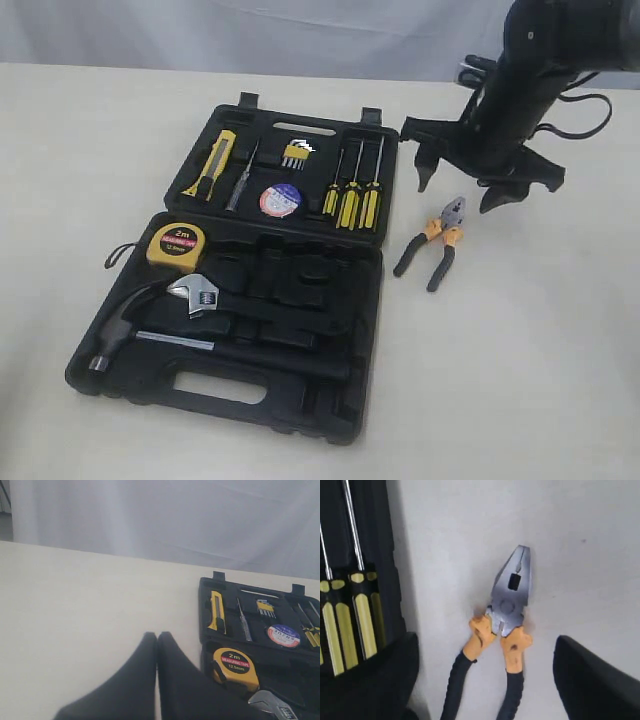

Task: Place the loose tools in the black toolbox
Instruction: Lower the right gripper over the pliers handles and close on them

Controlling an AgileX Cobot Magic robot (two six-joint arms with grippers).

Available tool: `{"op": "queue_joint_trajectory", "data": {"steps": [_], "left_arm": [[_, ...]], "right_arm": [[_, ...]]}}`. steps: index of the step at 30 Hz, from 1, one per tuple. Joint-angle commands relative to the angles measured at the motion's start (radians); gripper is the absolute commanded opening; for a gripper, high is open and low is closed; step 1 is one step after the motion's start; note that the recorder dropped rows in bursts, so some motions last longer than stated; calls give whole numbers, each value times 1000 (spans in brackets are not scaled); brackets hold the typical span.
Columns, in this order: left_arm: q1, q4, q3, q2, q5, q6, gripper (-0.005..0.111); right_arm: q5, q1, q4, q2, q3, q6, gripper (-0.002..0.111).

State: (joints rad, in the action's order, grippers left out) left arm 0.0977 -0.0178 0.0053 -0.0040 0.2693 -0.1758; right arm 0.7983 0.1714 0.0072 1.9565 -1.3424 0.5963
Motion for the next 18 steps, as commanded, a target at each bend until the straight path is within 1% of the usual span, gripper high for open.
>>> {"op": "queue_joint_trajectory", "data": {"steps": [1, 12, 18], "left_arm": [[6, -5, -5, 4, 1, 0, 0], [6, 3, -5, 4, 1, 0, 0], [6, 3, -5, 4, 1, 0, 0]], "right_arm": [[-51, -4, -7, 50, -5, 31, 71], [-91, -4, -21, 137, -5, 57, 71], [-91, -4, -120, 141, -5, 118, 71]]}}
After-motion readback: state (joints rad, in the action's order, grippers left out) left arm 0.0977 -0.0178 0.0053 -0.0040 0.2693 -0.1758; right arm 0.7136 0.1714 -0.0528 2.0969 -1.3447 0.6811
